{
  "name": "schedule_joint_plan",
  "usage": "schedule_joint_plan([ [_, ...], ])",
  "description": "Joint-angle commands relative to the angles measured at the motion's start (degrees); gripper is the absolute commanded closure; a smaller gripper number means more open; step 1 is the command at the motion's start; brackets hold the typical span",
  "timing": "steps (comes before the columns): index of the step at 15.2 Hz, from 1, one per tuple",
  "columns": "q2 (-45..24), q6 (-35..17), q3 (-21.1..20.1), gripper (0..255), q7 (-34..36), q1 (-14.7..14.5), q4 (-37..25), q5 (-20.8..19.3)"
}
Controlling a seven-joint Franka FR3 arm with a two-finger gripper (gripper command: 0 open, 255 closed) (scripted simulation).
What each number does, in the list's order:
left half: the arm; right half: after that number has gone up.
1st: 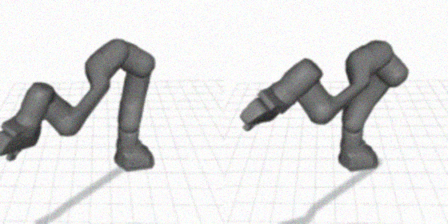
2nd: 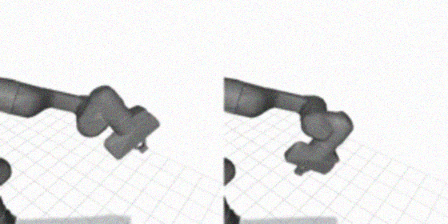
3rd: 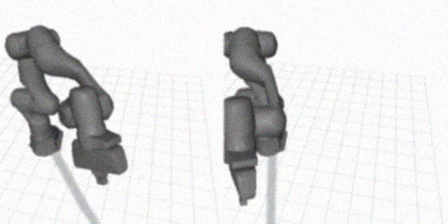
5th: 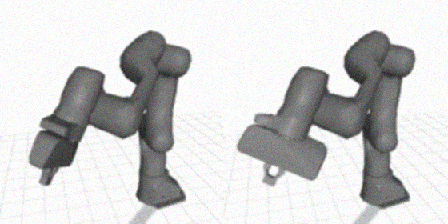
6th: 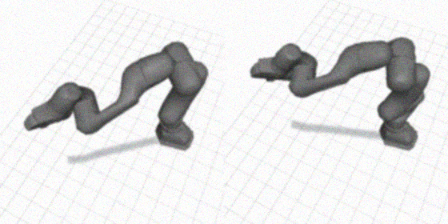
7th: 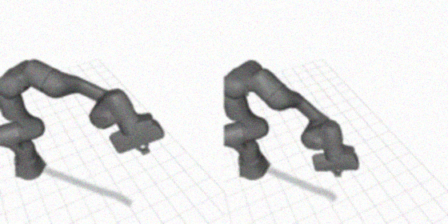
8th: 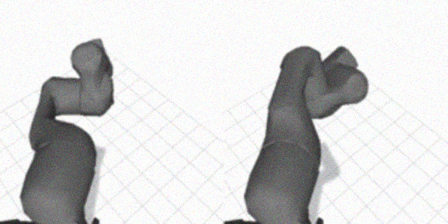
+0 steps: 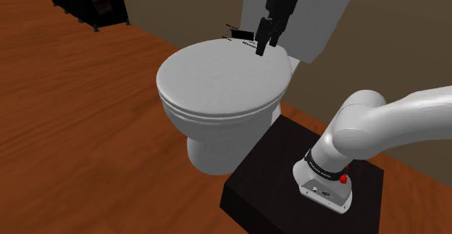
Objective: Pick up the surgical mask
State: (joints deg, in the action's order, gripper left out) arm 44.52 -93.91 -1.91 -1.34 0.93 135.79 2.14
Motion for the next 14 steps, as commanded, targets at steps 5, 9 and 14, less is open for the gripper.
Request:
schedule_joint_plan([
  [5, -6.4, -5.1, 2.4, 0, -2.8, 1.4, -2.1, -2.1],
  [9, -13.3, -9.6, 4.8, 0, -5.4, 2.7, -5.3, -3.7],
  [14, -22.3, -14.2, 7.5, 0, -8.5, 3.9, -10.8, -4.8],
])
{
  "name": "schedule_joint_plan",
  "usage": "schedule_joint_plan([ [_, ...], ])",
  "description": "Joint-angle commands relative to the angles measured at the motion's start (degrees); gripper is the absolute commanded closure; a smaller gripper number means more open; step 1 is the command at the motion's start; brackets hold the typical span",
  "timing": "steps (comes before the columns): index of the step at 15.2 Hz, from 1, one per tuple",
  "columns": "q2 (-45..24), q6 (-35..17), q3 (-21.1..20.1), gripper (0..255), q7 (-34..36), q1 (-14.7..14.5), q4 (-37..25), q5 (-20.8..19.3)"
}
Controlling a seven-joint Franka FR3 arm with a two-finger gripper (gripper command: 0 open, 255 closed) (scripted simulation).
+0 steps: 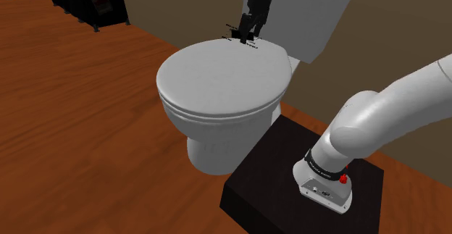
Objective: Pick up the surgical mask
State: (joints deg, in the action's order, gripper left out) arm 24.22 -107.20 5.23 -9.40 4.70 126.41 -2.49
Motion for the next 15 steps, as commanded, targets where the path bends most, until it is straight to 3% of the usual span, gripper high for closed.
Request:
schedule_joint_plan([
  [1, -3.9, -1.7, 0.9, 0, -1.0, 0.3, -2.7, -0.2],
  [8, -17.3, -5.6, 4.3, 0, -5.6, 1.8, -13.7, 0.5],
  [15, -31.5, -6.5, 6.7, 0, -10.2, 4.1, -28.5, 3.3],
])
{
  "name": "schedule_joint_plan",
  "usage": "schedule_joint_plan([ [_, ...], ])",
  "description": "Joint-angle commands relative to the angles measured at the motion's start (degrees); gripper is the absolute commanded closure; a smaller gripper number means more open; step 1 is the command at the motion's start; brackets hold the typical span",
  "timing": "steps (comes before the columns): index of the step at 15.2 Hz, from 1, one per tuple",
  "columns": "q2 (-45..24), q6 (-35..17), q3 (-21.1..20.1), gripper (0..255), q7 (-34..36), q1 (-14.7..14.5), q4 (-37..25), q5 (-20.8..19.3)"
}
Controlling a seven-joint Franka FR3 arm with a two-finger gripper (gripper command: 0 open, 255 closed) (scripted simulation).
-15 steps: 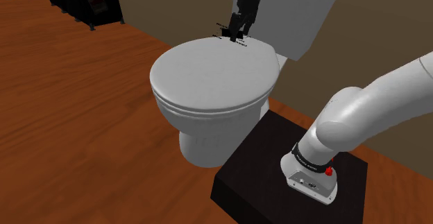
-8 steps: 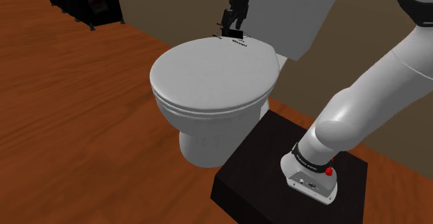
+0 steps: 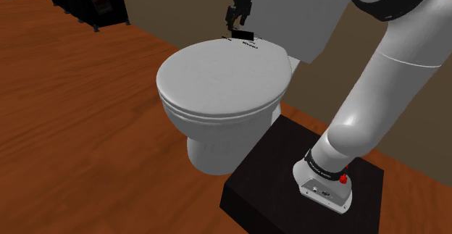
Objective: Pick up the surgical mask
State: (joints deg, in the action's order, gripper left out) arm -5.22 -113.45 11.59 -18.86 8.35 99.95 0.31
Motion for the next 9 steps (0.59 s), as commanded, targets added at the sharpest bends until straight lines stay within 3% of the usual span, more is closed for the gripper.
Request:
schedule_joint_plan([
  [1, -4.3, -0.1, 0.5, 0, -1.4, 0.9, -4.6, 1.0],
  [2, -5.9, 0.1, 0.7, 0, -1.8, 1.2, -6.5, 1.4],
  [9, -6.5, -5.1, 0.6, 0, -1.9, 1.2, -1.9, 1.5],
])
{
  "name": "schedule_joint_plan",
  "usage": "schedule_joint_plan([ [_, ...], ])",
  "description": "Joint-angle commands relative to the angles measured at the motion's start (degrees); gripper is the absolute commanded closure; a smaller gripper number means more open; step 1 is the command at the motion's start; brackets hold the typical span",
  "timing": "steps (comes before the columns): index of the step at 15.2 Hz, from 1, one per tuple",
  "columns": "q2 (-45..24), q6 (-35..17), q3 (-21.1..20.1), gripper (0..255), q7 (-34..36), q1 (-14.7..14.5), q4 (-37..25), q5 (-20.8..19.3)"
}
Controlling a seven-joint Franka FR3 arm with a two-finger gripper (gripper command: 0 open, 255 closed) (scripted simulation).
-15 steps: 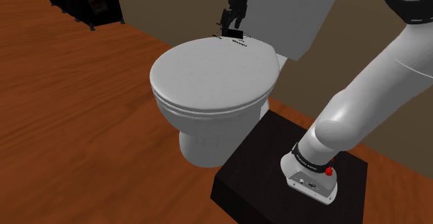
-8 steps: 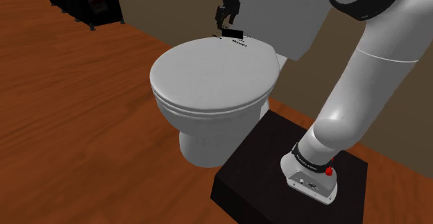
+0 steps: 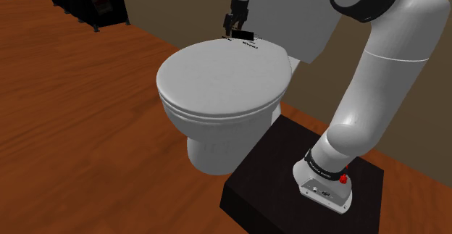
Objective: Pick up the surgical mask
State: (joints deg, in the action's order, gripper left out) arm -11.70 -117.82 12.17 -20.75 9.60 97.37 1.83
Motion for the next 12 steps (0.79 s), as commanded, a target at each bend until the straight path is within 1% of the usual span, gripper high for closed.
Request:
schedule_joint_plan([
  [1, -0.1, -1.1, 0.0, 0, 0.0, 0.0, 1.1, 0.0],
  [2, -0.1, -1.1, 0.0, 0, 0.0, 0.0, 1.0, 0.0],
  [3, -0.1, -1.1, 0.0, 255, 0.0, 0.0, 1.0, 0.0],
  [12, -0.1, -1.1, 0.0, 255, 0.0, 0.0, 1.0, 0.0],
])
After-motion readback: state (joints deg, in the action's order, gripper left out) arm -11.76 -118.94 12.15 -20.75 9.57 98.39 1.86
